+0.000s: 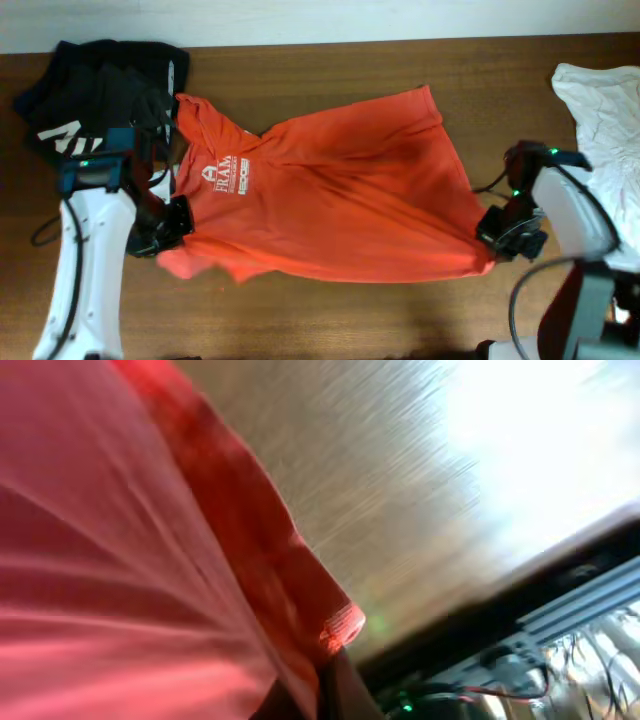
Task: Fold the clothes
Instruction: 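Grasp the shirt's bottom hem corners with both grippers, then fold the bottom hem up toward the collar with both grippers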
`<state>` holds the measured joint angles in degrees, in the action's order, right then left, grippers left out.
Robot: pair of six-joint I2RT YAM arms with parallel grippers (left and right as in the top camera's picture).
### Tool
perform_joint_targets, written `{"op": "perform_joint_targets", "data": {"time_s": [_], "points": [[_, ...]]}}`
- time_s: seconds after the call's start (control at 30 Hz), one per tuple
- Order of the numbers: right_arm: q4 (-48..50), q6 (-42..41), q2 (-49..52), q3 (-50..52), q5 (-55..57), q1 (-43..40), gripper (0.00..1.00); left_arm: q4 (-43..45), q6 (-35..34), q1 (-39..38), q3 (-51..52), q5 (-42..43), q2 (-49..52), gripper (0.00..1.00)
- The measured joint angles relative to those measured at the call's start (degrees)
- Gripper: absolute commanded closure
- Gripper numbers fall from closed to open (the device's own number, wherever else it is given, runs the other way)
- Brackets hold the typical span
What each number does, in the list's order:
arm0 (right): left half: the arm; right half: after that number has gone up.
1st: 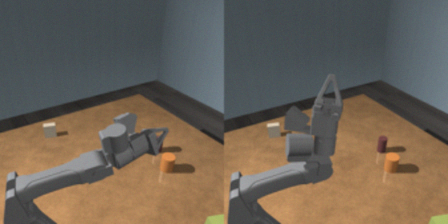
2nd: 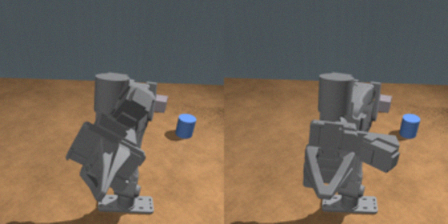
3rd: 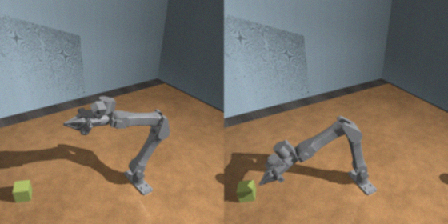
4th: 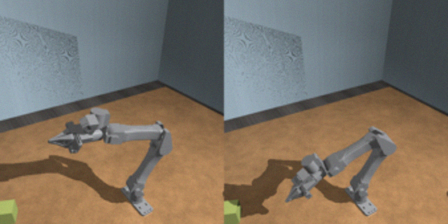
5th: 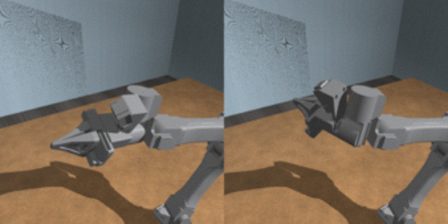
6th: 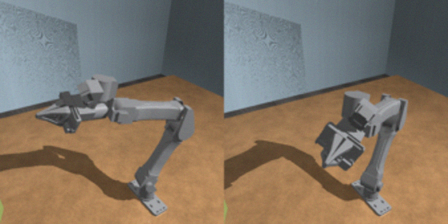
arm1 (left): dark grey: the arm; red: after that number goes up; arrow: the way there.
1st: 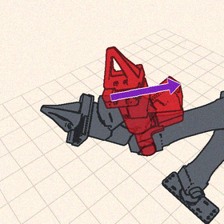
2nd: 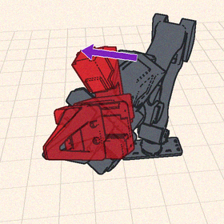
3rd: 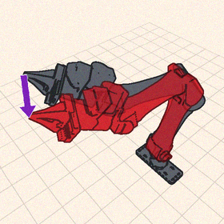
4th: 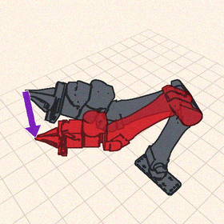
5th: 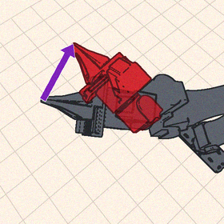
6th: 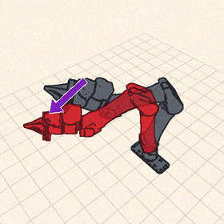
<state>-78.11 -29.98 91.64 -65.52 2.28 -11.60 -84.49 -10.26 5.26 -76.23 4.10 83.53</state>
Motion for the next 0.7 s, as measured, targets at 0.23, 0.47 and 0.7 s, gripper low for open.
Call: {"op": "perform_joint_targets", "data": {"time_s": [0.23, 0.47, 0.7], "points": [[-10.4, 0.0, -15.6, -6.0, 4.0, 0.0, 0.96, -6.3, -0.1, 0.0, -2.3, -2.0, -5.7, 1.00], [-10.6, 4.8, -22.6, -16.8, -2.5, 0.0, 0.96, -0.5, -4.6, 0.0, -4.0, -5.9, -23.2, 1.00], [7.3, 6.7, -6.8, -19.3, -13.2, 0.0, 0.96, 32.3, -4.1, 0.0, -4.5, 3.6, 3.0, 1.00]]}}
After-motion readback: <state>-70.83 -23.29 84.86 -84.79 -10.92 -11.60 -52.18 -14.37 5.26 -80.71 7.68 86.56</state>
